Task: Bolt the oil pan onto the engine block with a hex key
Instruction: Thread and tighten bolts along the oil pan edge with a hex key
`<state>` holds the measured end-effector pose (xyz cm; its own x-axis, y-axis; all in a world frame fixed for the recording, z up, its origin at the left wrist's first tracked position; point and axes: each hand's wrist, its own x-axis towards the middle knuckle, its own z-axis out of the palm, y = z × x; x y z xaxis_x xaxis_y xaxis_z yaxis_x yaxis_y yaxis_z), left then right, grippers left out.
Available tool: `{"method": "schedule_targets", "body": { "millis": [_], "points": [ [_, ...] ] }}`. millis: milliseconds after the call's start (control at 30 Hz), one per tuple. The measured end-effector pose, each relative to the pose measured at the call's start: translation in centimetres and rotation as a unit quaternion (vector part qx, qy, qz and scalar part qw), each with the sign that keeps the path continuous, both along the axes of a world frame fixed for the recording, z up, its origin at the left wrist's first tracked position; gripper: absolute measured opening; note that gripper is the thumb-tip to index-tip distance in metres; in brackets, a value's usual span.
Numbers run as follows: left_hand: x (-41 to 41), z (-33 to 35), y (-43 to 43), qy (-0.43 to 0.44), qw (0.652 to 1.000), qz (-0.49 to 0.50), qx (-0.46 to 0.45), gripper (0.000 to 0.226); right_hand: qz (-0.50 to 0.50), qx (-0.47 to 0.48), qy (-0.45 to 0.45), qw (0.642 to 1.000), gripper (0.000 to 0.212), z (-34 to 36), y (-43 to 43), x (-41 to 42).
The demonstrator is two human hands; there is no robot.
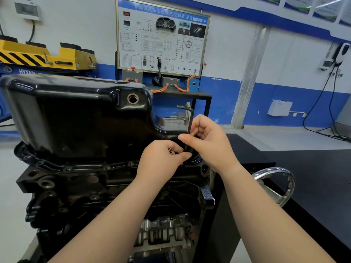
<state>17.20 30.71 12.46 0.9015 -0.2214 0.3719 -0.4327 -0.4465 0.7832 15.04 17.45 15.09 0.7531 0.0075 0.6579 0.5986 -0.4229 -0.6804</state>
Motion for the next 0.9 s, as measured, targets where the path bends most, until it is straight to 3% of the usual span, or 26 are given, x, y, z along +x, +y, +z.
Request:
{"method": "schedule_targets", "body": {
  "millis": [233,467,900],
  "points": [
    [0.15,-0.21,-0.02,-0.005,1.0,0.007,0.003,0.021,0.058,0.007,0.03,0.998,0.014,0.04,-0.15,-0.25],
    [0.11,-0.29,-0.12,-0.004,1.0,0.003,0.001,0.019,0.147,0.027,0.058,0.987,0.026,0.22,-0.63,-0.38],
    [0.01,-0.23,-0.1,-0.019,0.999,0.016,0.026,0.022,0.107,0.09,0.064,0.988,0.021,0.09,-0.56,-0.37]
  ]
}}
